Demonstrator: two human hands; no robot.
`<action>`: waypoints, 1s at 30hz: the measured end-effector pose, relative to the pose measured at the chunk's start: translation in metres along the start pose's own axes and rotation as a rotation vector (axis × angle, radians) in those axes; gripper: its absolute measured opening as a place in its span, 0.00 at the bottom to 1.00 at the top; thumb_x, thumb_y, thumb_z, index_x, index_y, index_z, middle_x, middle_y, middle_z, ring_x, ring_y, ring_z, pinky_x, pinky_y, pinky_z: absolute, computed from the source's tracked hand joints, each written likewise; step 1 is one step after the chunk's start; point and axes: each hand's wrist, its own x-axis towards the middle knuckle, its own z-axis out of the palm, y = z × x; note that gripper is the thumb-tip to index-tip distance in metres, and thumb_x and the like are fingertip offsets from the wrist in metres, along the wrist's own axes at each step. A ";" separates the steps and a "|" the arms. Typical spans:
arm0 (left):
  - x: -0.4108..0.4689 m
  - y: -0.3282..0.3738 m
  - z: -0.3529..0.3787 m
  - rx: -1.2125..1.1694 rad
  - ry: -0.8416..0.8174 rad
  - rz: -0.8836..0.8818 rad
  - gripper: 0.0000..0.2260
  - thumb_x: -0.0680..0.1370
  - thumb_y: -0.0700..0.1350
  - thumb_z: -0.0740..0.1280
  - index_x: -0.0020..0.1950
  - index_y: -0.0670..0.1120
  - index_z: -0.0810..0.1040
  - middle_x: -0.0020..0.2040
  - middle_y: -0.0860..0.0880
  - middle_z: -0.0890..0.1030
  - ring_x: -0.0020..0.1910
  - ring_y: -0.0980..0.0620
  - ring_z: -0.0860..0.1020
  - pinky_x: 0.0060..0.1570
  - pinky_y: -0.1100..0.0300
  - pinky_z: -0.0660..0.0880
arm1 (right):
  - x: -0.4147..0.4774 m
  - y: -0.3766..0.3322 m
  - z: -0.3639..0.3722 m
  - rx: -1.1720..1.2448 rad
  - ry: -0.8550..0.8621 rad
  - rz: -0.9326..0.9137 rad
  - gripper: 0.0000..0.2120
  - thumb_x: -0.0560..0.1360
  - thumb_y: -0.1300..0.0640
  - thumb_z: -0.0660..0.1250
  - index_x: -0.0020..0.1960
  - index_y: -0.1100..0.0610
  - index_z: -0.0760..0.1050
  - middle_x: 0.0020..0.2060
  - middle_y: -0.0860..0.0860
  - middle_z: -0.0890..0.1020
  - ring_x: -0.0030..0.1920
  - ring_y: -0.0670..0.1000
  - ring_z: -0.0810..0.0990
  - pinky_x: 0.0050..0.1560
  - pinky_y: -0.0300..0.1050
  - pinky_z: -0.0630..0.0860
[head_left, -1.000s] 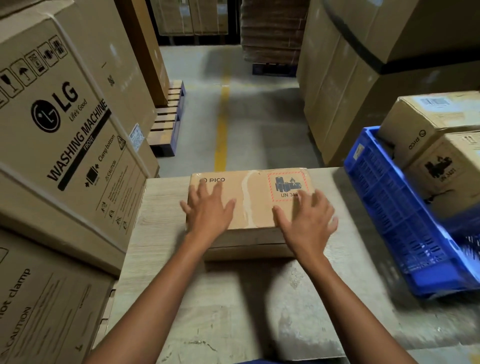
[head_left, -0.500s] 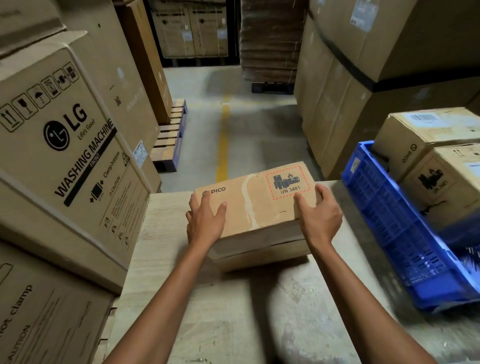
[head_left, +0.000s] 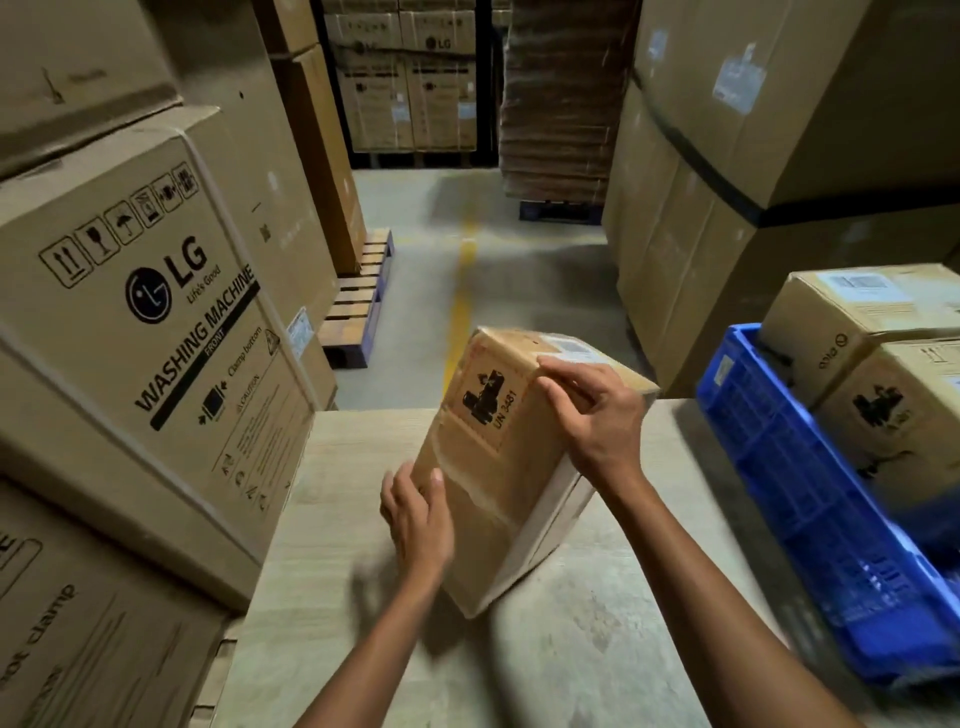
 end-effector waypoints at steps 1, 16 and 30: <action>0.005 0.013 -0.007 -0.061 0.021 0.031 0.21 0.84 0.54 0.56 0.75 0.47 0.66 0.75 0.46 0.65 0.73 0.45 0.64 0.68 0.47 0.66 | -0.003 -0.001 -0.003 0.103 -0.005 0.046 0.09 0.75 0.52 0.74 0.55 0.48 0.84 0.49 0.46 0.86 0.53 0.48 0.82 0.54 0.49 0.82; 0.001 0.099 -0.029 -0.645 -0.560 -0.056 0.17 0.82 0.41 0.57 0.70 0.50 0.72 0.58 0.46 0.84 0.58 0.47 0.82 0.54 0.51 0.79 | -0.025 0.016 -0.043 0.710 -0.204 0.726 0.21 0.81 0.62 0.64 0.69 0.43 0.69 0.60 0.49 0.82 0.57 0.54 0.84 0.47 0.47 0.84; -0.021 0.064 -0.018 0.198 0.028 0.842 0.12 0.77 0.41 0.65 0.57 0.41 0.83 0.59 0.45 0.80 0.60 0.49 0.75 0.58 0.58 0.74 | -0.056 -0.003 -0.032 -0.338 -0.233 0.174 0.14 0.77 0.56 0.72 0.62 0.55 0.81 0.70 0.51 0.76 0.69 0.51 0.74 0.67 0.50 0.74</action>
